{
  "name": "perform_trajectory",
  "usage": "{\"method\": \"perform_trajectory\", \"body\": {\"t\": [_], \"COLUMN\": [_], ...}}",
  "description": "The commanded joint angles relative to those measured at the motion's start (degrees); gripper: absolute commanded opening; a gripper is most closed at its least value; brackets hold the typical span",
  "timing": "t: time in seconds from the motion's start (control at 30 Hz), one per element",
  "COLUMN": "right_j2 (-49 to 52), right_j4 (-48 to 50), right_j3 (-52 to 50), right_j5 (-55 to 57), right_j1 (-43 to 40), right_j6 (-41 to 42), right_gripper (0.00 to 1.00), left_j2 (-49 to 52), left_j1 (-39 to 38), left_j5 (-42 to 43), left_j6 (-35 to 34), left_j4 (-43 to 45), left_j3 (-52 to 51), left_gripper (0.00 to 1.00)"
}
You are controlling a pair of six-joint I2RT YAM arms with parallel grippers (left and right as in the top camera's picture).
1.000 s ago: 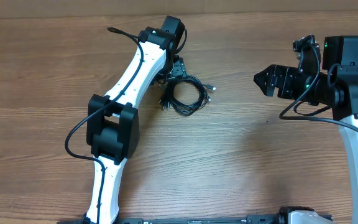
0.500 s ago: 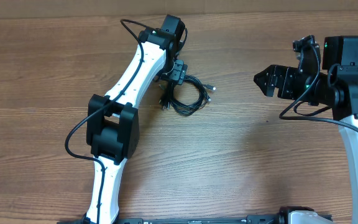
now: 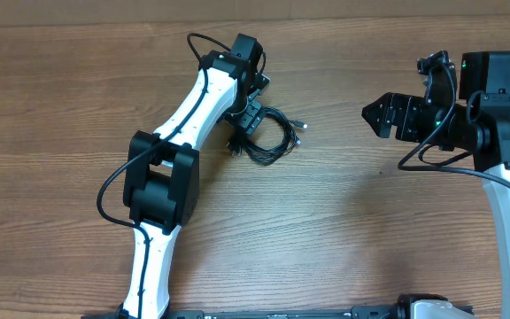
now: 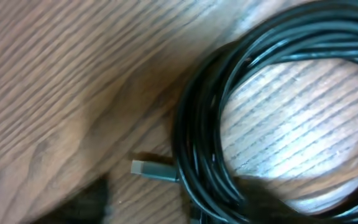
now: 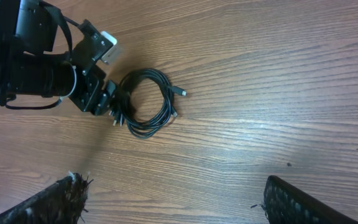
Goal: Untangle cables
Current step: 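Lower the left gripper onto the cable bundle and close on it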
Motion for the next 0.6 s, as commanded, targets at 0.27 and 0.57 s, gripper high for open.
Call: {"method": "perform_trajectory", "body": {"t": [0.27, 0.57], "right_j2": [-0.7, -0.7], "right_j4": [-0.1, -0.3], "right_j3": [1.0, 1.0], "right_j5": [0.8, 0.8], "right_j1": [0.3, 0.3], "right_j6": [-0.3, -0.3], "right_gripper": [0.90, 0.90], "left_j2": [0.7, 0.7], "left_j1": [0.1, 0.3], "left_j5": [5.8, 5.7], "left_j6": [1.6, 1.6], "left_j4": [2.4, 4.5], "left_j3": [-1.2, -4.0], "left_gripper": [0.46, 0.49]}}
